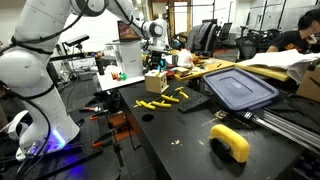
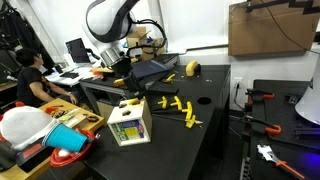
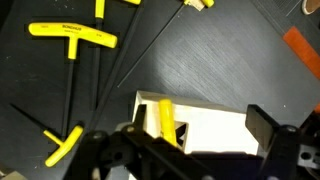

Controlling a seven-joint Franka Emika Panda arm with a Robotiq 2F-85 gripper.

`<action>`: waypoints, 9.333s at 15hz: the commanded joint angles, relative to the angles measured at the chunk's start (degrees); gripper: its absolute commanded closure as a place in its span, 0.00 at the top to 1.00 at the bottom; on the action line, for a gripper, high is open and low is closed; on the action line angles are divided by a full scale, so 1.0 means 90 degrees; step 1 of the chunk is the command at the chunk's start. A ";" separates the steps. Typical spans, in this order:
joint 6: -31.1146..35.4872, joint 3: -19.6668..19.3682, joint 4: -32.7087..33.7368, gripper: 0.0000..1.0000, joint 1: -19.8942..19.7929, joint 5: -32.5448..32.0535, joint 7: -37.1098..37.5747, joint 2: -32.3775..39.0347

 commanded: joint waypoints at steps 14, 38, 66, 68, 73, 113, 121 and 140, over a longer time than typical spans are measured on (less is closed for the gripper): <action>0.0970 -0.0052 0.0055 1.00 0.0113 -0.0090 -0.0059 0.0235; 0.0530 -0.0140 -0.0261 0.04 -0.0030 -0.0077 0.0108 -0.0509; 0.0379 -0.1117 0.0408 0.04 -0.0280 0.1405 0.4892 -0.1138; 0.0599 -0.1227 0.0366 0.04 -0.0303 0.1494 0.5401 -0.1090; 0.1137 -0.1519 0.0303 0.04 -0.0383 0.1720 0.6565 -0.0922; 0.4351 -0.2022 -0.2557 0.04 -0.1683 0.3274 0.9135 -0.1337; 0.4207 -0.2037 -0.2301 0.16 -0.1693 0.3181 0.9148 -0.1082; 0.4054 -0.2191 -0.2200 0.04 -0.1635 0.3074 0.9316 -0.0884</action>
